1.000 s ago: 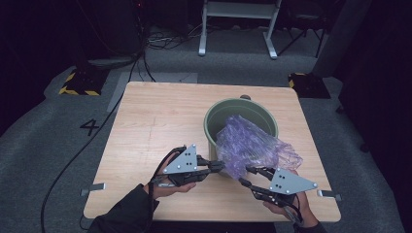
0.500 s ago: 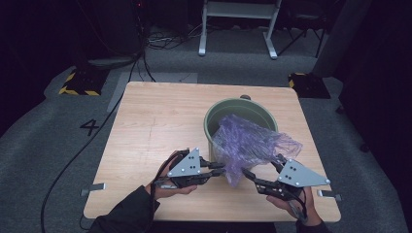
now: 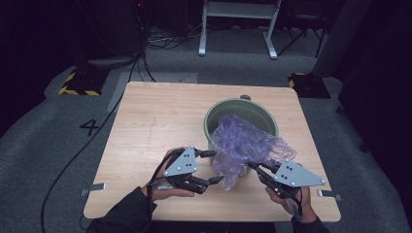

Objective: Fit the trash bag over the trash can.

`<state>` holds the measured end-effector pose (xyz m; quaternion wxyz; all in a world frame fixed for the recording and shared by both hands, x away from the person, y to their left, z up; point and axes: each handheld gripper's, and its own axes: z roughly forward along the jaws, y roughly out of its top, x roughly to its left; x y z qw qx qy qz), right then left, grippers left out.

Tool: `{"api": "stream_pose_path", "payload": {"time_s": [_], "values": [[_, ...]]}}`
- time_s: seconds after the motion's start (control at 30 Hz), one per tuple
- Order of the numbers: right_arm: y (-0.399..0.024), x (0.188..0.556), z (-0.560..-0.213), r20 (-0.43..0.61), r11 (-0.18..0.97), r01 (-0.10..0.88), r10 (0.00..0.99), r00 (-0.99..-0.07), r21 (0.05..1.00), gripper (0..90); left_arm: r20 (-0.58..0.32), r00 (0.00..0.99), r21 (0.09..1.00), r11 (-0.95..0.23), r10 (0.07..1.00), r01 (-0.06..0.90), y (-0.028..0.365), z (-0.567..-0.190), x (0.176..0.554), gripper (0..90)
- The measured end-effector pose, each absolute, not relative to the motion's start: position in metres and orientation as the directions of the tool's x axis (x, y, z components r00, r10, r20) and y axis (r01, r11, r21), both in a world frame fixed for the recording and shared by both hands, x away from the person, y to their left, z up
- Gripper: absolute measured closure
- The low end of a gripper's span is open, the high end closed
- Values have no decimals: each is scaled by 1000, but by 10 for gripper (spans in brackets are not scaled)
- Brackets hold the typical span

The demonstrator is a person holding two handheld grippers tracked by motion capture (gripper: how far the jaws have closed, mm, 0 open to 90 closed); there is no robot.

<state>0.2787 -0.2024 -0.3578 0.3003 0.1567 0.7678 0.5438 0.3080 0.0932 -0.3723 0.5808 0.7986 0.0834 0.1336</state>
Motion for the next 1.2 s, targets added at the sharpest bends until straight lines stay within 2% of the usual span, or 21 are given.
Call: {"api": "stream_pose_path", "payload": {"time_s": [0.13,0.23,0.3,0.33,0.43,0.57,0.7,0.77,0.8,0.83,0.87,0.93,1.0,1.2], "values": [[-205,278,-357,-289,355,-86,570,-769,931,900,117,948,959,-283,295,-31,100,-365,301,153],[-207,277,-356,-283,348,-86,568,-773,934,884,139,949,950,-308,284,-47,100,-360,297,175],[-206,275,-356,-288,348,-95,559,-777,933,824,149,949,947,-316,279,-56,96,-358,296,304],[-206,274,-355,-290,348,-100,554,-780,932,782,149,947,945,-323,286,-51,94,-358,297,331],[-204,270,-353,-277,332,-94,563,-779,939,631,148,944,941,-337,296,-42,88,-358,301,481],[-203,265,-350,-261,311,-96,548,-795,946,473,181,937,929,-364,299,-63,83,-361,306,668],[-197,262,-350,-258,317,-92,536,-804,944,385,177,934,934,-352,310,-60,82,-363,311,793],[-190,263,-354,-280,351,-85,553,-785,932,407,172,932,937,-346,318,-55,82,-364,312,843],[-187,264,-356,-291,368,-81,563,-773,926,454,175,931,935,-349,319,-56,82,-365,313,856],[-185,265,-359,-304,384,-75,580,-756,920,578,180,930,934,-352,321,-59,82,-365,314,864],[-184,265,-361,-309,387,-73,593,-744,919,657,181,927,935,-349,329,-58,82,-366,314,873],[-182,263,-364,-349,419,-79,622,-701,905,784,179,924,936,-347,337,-55,85,-366,316,879],[-183,260,-366,-358,426,-82,623,-696,901,874,170,924,940,-339,343,-47,87,-366,317,883],[-193,254,-370,-344,416,-72,629,-698,906,900,157,917,946,-324,368,-32,94,-369,321,890]]}}
